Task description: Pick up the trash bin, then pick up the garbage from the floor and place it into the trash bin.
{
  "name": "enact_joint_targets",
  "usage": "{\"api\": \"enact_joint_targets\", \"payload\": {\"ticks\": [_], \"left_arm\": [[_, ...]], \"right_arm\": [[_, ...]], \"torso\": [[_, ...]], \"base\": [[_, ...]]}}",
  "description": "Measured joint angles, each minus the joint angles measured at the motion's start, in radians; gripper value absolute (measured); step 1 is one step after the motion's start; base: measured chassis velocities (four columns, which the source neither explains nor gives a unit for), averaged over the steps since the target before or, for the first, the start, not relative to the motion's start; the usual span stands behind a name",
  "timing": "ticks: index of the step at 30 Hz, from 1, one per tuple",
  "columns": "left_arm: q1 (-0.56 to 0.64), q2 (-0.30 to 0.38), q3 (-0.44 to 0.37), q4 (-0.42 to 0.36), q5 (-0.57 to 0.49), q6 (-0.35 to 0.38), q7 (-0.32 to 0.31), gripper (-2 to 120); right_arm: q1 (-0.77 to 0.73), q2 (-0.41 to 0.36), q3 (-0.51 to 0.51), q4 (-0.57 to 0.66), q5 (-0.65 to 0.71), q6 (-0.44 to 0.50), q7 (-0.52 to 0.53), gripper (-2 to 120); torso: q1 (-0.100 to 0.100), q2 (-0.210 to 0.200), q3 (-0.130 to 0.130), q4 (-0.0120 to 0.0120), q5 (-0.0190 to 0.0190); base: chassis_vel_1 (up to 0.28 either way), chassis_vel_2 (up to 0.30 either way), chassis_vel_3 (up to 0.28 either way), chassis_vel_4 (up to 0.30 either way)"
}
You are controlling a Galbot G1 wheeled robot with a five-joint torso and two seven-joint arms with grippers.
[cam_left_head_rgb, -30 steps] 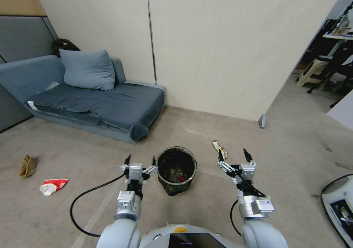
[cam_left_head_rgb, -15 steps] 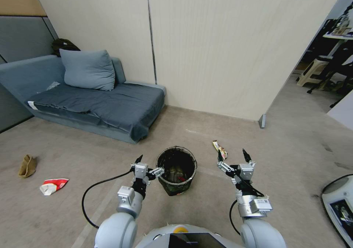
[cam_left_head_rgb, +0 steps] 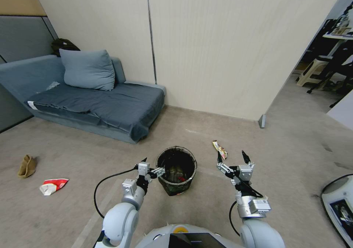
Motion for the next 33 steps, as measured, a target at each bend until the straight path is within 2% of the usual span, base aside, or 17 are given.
{"api": "enact_joint_targets", "payload": {"ticks": [5,6,23,26,27,31,32,33], "left_arm": [[-0.015,0.004,0.003,0.022,-0.02,0.015,-0.001,100],[-0.026,0.006,0.004,0.046,-0.044,0.032,0.0,100],[-0.082,-0.001,-0.002,0.158,-0.052,0.058,-0.016,100],[-0.086,-0.008,0.003,0.158,-0.079,0.118,-0.049,99],[-0.086,-0.008,0.003,0.158,-0.079,0.118,-0.049,99],[-0.095,-0.019,0.019,0.129,-0.165,0.241,-0.117,97],[-0.095,-0.019,0.019,0.129,-0.165,0.241,-0.117,97],[-0.098,-0.023,0.02,0.123,-0.177,0.271,-0.131,97]], "right_arm": [[-0.001,0.0,-0.001,-0.001,-0.005,0.0,-0.001,100],[-0.002,0.0,-0.006,-0.005,-0.01,0.001,-0.001,100],[-0.003,0.0,-0.007,-0.012,-0.021,0.011,-0.001,100],[-0.003,0.0,-0.006,-0.016,-0.025,0.015,-0.001,100],[-0.003,0.0,-0.006,-0.016,-0.025,0.015,-0.001,100],[-0.003,0.0,-0.008,-0.02,-0.031,0.021,-0.001,100],[-0.003,0.0,-0.008,-0.02,-0.031,0.021,-0.001,100],[-0.003,0.0,-0.009,-0.02,-0.033,0.021,-0.001,100]], "torso": [[0.0,0.0,0.0,0.0,0.0001],[0.0,0.0,0.0,0.0,0.0],[0.0,0.0,0.0,0.0,0.0],[0.0,0.0,0.0,0.0,0.0001],[0.0,0.0,0.0,0.0,0.0001],[0.0,0.0,0.0,0.0,0.0001],[0.0,0.0,0.0,0.0,0.0001],[0.0,0.0,0.0,0.0,0.0]], "base": [[0.0,0.0,0.0,0.0],[0.0,0.0,0.0,0.0],[0.0,0.0,0.0,0.0],[0.0,0.0,0.0,0.0],[0.0,0.0,0.0,0.0],[0.0,0.0,0.0,0.0],[0.0,0.0,0.0,0.0],[0.0,0.0,0.0,0.0]]}}
